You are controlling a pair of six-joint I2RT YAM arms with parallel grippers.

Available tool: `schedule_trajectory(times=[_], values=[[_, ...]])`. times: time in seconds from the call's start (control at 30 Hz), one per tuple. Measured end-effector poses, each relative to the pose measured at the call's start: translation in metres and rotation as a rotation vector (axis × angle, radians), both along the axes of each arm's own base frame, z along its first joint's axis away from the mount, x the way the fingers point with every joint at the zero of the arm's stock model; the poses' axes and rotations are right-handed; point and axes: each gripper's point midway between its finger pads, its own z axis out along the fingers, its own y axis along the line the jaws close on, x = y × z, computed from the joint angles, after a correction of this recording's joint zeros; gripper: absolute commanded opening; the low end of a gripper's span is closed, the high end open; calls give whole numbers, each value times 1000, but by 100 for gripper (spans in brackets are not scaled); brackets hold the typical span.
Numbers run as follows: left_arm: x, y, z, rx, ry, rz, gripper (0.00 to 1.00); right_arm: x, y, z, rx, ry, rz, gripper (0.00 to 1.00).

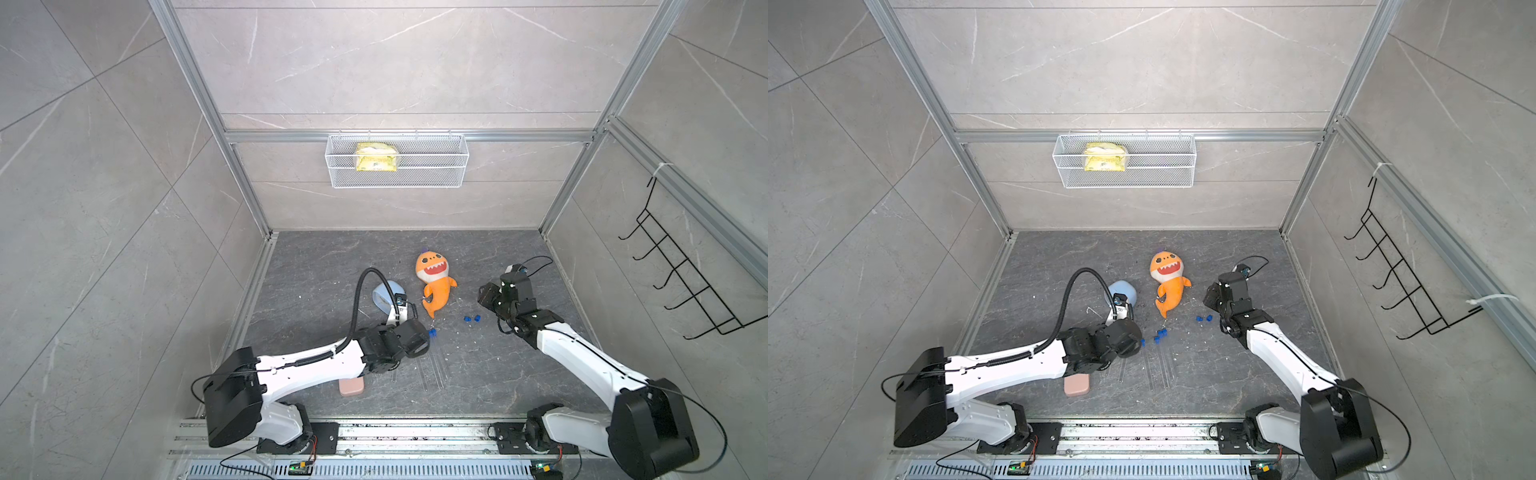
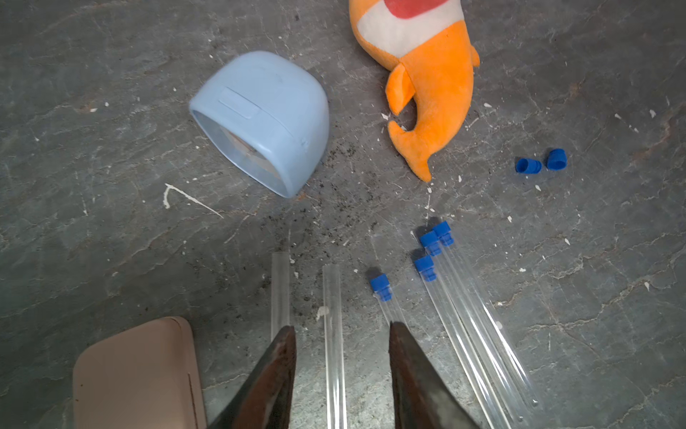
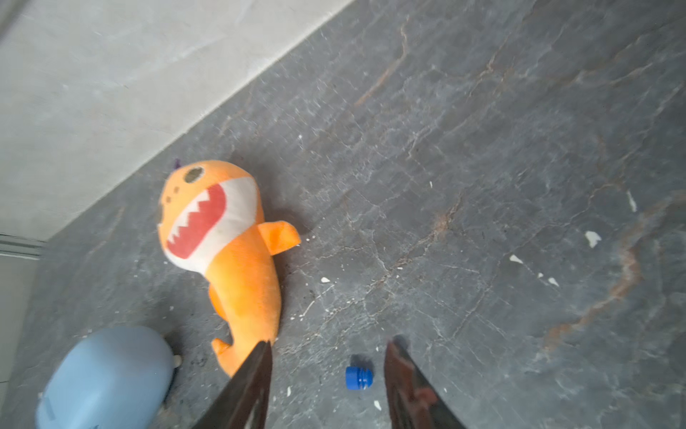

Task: Remove stoppers from test tubes
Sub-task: Place the stopper at the center of the board, then pick up the test tube at the center of the board.

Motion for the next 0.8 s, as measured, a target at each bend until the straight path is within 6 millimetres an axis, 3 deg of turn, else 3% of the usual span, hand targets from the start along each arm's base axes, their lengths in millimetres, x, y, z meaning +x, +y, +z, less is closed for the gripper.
schedule_trajectory(times=[0.2,0.53,0.8], values=[[-6,-31,-27,11,76,80,43,-19,-1,28,-7,-39,45,52],[-20,-34,-76,-33,224,237,41,-34,2,27,-9,-6,88,52],[-26,-40,-97,-65,289,285,40,-34,4,26,-3,-3,96,52]])
